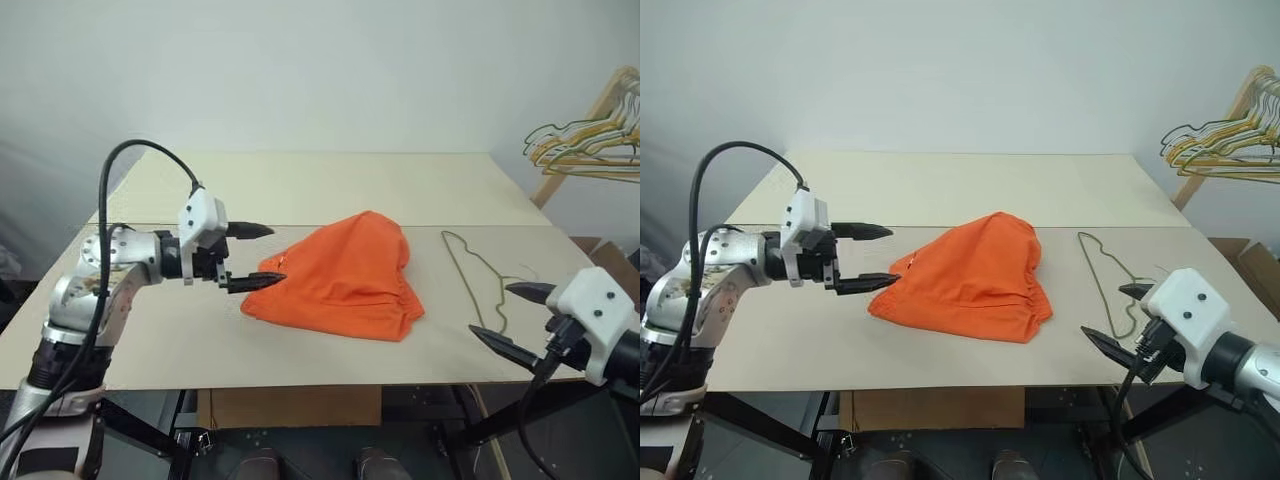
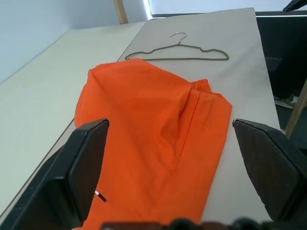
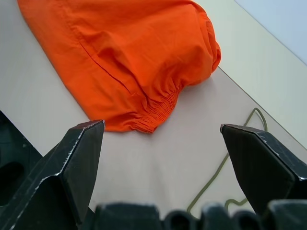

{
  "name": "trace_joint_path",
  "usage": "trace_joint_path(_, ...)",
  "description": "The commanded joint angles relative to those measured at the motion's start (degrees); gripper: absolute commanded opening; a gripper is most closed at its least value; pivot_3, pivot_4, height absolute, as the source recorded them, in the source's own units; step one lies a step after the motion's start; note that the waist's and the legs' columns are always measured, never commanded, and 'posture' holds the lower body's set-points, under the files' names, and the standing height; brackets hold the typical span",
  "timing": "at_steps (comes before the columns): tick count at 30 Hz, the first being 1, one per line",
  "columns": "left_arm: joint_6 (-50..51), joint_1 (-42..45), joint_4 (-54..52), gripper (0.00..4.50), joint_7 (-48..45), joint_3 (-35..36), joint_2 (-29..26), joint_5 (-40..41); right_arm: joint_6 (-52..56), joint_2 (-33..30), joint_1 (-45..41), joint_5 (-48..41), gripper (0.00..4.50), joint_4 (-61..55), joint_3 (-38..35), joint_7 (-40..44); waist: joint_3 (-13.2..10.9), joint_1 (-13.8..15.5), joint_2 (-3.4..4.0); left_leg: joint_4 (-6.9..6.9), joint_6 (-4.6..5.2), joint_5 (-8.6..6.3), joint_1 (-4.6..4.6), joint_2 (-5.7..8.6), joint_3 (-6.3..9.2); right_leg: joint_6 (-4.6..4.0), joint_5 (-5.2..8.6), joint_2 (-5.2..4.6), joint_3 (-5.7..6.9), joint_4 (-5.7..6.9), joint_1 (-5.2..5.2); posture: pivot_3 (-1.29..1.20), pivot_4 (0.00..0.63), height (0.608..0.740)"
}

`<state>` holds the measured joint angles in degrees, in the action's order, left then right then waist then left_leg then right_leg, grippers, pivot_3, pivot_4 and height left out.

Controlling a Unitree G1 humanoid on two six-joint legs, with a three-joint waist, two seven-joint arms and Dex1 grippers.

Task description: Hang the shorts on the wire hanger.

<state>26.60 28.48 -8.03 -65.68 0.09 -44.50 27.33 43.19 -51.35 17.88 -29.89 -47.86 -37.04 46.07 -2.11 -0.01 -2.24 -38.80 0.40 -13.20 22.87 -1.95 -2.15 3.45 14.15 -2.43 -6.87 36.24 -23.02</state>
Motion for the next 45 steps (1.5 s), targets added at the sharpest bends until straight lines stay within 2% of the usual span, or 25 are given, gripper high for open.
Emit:
trace_joint_path(1, 0.97, 0.73, -1.36, 4.48, 0.88, 2.31, -0.13, 1.61, -1.36, -1.15, -1.19, 0.17, 4.47, -0.11, -1.00, 0.32, 0.00, 0.26, 0.00, 0.00, 0.00, 0.00, 0.00, 0.00, 0.00, -0.01, 0.01, 0.00, 0.00, 0.00, 0.00, 0.11, 0.000, 0.740)
trace_joint_path(9, -1.62, -0.45, -1.19, 4.48, -2.88, 0.08, -3.26, -1.07, -1.48, -1.07, -1.24, 0.25, 4.47, -0.14, -0.87, 0.53, 0.00, 0.71, 0.00, 0.01, 0.00, 0.00, 0.01, 0.00, 0.00, -0.02, 0.01, 0.00, 0.01, -0.01, -0.01, 0.11, 0.000, 0.740)
trace_joint_path(12, -9.77, -1.90, 0.54, 4.48, -6.06, -3.63, -6.10, -7.82, -1.92, -1.18, -1.44, 0.80, 4.47, 0.20, 0.31, 0.37, 0.00, 0.70, 0.00, 0.01, 0.00, 0.00, 0.00, 0.00, -0.01, -0.03, 0.02, -0.01, 0.00, -0.03, -0.01, 0.10, 0.000, 0.740)
trace_joint_path(19, -28.45, -3.85, 8.86, 4.48, -2.63, -10.59, -8.52, -25.34, -2.39, -2.92, -4.34, 1.81, 4.47, 0.58, 3.82, 0.13, 0.00, 0.68, 0.01, 0.00, 0.00, 0.00, -0.03, -0.02, -0.07, -0.10, -0.02, -0.02, -0.01, -0.03, -0.03, 0.09, 0.000, 0.740)
trace_joint_path(27, -33.93, -0.38, 17.31, 4.48, 1.24, -16.98, -3.73, -35.96, -3.23, -2.60, -6.35, 3.74, 4.47, 0.54, 8.66, -1.32, 0.00, 0.88, 0.00, -0.01, 0.00, 0.00, 0.11, -0.02, -0.10, -0.07, -0.03, -0.02, -0.01, -0.04, -0.12, 0.08, 0.000, 0.740)
trace_joint_path(32, -38.62, 3.73, 24.62, 4.48, 8.21, -21.28, 1.00, -44.78, -3.05, -2.40, -6.95, 3.95, 4.47, 0.36, 9.36, -1.47, 0.00, 1.00, 0.00, -0.01, 0.00, 0.00, 0.10, -0.01, -0.09, 0.05, -0.10, -0.01, 0.00, -0.03, -0.10, 0.07, 0.000, 0.740)
trace_joint_path(37, -41.21, 6.56, 29.34, 2.94, 9.87, -23.14, 3.88, -47.78, -2.64, -2.47, -6.68, 3.72, 4.50, -0.19, 8.40, -1.20, 0.01, 0.80, 0.00, -0.04, 0.00, 0.00, 0.08, 0.00, -0.09, 0.20, -0.19, -0.01, -0.02, -0.02, -0.07, 0.04, 0.000, 0.740)
trace_joint_path(45, -44.08, 9.57, 35.66, 0.45, 9.50, -23.90, 5.47, -49.13, -2.08, -2.42, -7.15, 3.63, 4.50, -0.94, 8.95, -1.93, 0.01, 0.49, 0.00, -0.05, 0.01, 0.00, 0.07, -0.01, -0.10, 0.31, -0.25, 0.00, -0.01, 0.01, -0.09, 0.02, 0.000, 0.740)
